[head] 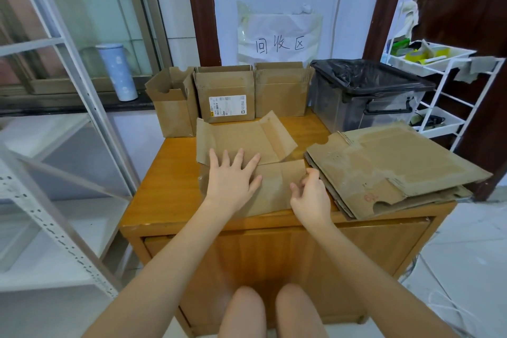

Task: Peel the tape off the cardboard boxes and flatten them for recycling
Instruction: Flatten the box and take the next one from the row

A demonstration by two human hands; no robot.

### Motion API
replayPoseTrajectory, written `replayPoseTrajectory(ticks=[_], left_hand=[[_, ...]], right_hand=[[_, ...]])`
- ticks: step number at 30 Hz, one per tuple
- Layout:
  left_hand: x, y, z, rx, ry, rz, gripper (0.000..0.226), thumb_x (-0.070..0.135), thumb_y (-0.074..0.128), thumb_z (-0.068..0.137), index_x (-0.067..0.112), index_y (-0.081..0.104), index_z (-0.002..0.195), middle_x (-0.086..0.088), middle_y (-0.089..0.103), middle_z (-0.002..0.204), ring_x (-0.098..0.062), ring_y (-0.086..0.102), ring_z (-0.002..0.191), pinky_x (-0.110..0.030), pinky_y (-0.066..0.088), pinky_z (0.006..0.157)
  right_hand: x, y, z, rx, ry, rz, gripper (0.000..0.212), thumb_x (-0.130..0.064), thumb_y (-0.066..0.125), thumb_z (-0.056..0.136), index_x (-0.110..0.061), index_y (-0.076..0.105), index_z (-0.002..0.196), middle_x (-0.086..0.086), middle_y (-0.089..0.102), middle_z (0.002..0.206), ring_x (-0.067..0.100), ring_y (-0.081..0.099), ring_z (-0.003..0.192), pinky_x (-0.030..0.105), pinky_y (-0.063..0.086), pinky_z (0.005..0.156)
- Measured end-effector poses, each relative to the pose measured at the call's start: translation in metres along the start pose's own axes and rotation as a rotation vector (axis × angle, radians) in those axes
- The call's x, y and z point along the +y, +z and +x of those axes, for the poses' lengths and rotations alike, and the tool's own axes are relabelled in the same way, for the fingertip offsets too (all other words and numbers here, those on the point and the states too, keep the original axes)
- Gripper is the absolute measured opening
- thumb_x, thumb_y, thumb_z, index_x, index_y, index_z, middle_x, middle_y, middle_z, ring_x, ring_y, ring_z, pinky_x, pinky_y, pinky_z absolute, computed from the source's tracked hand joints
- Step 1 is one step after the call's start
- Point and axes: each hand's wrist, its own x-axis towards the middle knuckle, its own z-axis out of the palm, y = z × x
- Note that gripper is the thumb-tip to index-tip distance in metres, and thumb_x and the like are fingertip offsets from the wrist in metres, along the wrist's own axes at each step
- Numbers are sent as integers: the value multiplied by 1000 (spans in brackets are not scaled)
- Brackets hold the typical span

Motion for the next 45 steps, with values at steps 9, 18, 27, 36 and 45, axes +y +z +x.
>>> replayPoseTrajectory(ticks=[9,18,27,36,45], left_hand=[[-17,23,2,-116,36,-23,58,52,5,99,31,-5,152,-9,5,161,-33,8,147,-59,5,115],[-21,57,0,-291,-6,-330,55,46,11,103,26,7,154,1,0,162,-17,-3,148,-46,-2,118],[21,38,-14,-262,-265,-147,61,50,18,99,17,25,150,-13,27,154,-33,30,134,-46,26,102],[-6,29,-8,-50,-164,-171,37,31,35,98,14,54,126,-8,52,128,-25,44,121,-35,35,95],[-64,70,-14,-290,-135,-388,57,51,12,101,30,7,154,4,-1,161,-14,-4,148,-39,-1,119]], right_hand=[[-30,27,14,-30,-778,-548,58,-39,26,98,-8,31,147,11,27,155,22,17,145,42,6,116],[-12,55,37,-549,-463,-577,57,-42,14,104,-15,9,154,-1,3,161,12,-3,148,33,-4,119],[-24,43,56,-502,-602,-641,45,-26,30,104,-17,33,148,1,25,157,18,10,147,37,1,119],[-13,49,44,-653,-666,-510,53,-38,21,104,-19,16,153,-4,9,160,9,1,147,29,-2,118],[-3,31,45,-676,-752,-591,55,-49,20,101,-31,12,152,-12,6,160,6,-1,146,28,-3,118]])
